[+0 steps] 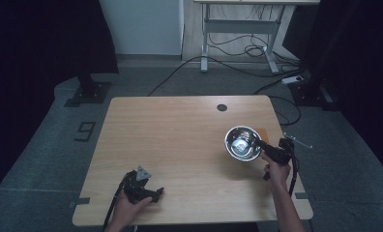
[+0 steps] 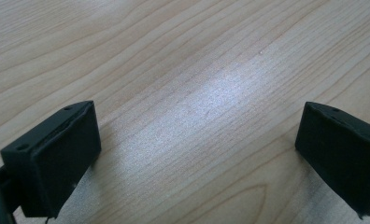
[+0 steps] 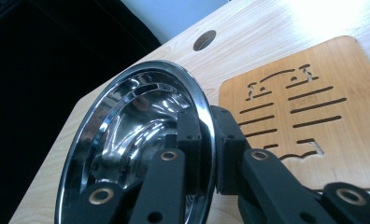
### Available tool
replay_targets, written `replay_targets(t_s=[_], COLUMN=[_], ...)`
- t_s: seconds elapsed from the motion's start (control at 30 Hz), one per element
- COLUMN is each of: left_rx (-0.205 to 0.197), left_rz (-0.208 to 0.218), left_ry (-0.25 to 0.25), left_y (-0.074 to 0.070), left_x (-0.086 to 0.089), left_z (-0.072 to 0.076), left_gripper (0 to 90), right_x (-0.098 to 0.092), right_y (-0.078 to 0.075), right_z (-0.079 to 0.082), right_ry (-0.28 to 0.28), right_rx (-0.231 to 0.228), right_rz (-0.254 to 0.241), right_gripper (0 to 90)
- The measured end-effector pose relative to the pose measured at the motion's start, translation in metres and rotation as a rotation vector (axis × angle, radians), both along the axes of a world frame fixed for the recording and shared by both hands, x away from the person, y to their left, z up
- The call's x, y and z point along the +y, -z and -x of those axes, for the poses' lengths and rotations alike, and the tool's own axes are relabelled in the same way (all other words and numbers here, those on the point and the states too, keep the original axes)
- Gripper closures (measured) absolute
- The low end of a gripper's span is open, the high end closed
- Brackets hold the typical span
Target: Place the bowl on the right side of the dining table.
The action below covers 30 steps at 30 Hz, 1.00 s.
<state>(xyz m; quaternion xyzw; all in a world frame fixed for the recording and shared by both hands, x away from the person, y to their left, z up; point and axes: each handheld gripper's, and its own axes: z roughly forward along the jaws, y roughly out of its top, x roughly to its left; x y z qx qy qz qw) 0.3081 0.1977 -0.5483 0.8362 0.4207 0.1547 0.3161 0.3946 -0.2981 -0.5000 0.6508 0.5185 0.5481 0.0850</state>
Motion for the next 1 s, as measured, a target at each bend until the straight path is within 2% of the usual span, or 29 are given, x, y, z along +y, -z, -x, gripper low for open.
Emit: replay_targets(t_s=[1.0], left_rx=[0.000], left_rz=[0.000], left_ry=[0.002], left_y=[0.000], left_x=[0.000], left_z=[0.000], left_gripper=[0.0], right_x=[-0.020], right_y=[0.005], right_z=[-0.003], right_ry=[0.064], right_rx=[0.003], right_rz=[-0.030], right_gripper=[83.0])
